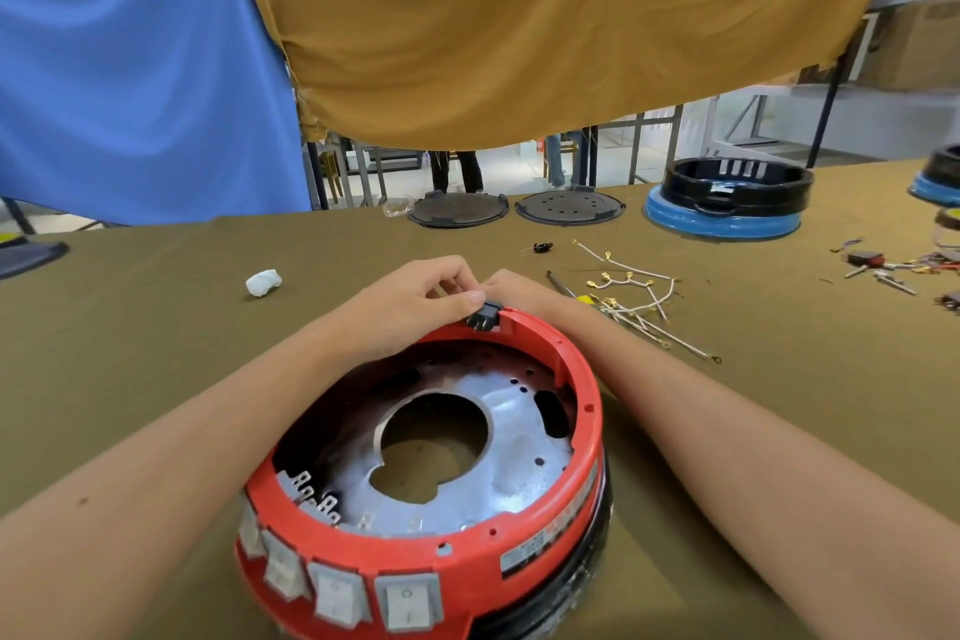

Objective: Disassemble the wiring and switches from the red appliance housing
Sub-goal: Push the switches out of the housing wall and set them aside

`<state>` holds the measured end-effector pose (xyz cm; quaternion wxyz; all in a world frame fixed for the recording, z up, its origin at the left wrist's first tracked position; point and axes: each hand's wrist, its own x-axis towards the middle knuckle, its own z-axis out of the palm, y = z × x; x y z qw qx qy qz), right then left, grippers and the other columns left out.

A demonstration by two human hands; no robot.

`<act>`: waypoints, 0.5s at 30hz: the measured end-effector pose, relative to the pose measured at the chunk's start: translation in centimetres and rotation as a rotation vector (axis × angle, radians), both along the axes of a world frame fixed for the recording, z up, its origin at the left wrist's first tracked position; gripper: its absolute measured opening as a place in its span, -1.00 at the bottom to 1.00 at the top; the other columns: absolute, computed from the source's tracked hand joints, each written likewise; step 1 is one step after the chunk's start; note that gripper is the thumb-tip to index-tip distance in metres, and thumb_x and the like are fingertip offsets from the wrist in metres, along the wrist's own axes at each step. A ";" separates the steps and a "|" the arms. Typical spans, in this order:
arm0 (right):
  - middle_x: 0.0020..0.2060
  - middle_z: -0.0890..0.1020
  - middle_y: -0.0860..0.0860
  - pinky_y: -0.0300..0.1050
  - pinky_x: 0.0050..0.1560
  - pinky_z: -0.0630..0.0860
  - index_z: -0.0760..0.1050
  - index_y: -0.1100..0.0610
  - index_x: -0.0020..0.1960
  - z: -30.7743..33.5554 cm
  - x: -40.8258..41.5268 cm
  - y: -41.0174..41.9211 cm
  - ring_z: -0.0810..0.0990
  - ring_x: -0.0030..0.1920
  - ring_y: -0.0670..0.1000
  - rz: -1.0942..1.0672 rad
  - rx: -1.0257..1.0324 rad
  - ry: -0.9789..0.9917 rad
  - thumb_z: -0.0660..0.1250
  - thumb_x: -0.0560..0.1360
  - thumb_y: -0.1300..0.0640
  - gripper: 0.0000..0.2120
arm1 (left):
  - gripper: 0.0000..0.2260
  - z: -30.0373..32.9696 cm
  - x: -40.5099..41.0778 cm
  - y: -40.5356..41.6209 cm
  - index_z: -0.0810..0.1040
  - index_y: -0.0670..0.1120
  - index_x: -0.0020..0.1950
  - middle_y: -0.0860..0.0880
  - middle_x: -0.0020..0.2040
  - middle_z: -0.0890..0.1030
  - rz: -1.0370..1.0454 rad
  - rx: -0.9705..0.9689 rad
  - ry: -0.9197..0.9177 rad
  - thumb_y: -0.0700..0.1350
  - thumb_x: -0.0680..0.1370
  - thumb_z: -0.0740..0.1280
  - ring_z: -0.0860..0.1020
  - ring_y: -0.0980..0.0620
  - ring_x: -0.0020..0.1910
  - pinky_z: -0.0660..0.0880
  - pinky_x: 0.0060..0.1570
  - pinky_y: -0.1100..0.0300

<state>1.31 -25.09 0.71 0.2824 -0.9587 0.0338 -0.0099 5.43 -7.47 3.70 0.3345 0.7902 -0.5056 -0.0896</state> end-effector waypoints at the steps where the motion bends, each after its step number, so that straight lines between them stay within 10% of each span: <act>1: -0.38 0.39 0.01 -0.05 -0.21 0.32 0.29 0.13 -0.33 -0.3 0.1 -0.3 0.35 -0.35 -0.02 -0.018 0.010 -0.048 0.19 0.64 0.21 -0.64 | -0.87 0.0 0.0 0.0 0.56 0.10 -0.06 0.13 -0.10 0.62 0.001 -0.001 -0.003 0.08 0.62 0.27 0.56 0.14 -0.15 0.50 -0.04 0.15; 7: -0.49 0.30 -0.06 -0.20 -0.36 0.31 0.24 0.10 -0.37 -0.1 -0.9 -2.3 0.31 -0.55 -0.22 -0.112 0.223 -0.344 0.19 0.63 0.13 -0.61 | -0.88 0.0 0.0 0.0 0.56 0.11 -0.04 0.08 -0.06 0.62 0.007 0.002 -0.010 0.09 0.62 0.28 0.57 0.03 -0.08 0.51 0.06 0.07; 15: -0.39 0.41 0.05 -0.09 -0.21 0.32 0.40 0.18 -0.31 0.3 -0.3 -1.3 0.34 -0.39 -0.04 0.033 0.271 0.006 0.18 0.65 0.17 -0.65 | -0.88 -0.1 0.1 0.0 0.54 0.15 -0.09 0.14 -0.13 0.60 -0.003 -0.015 -0.009 0.06 0.63 0.27 0.53 0.16 -0.17 0.49 -0.02 0.13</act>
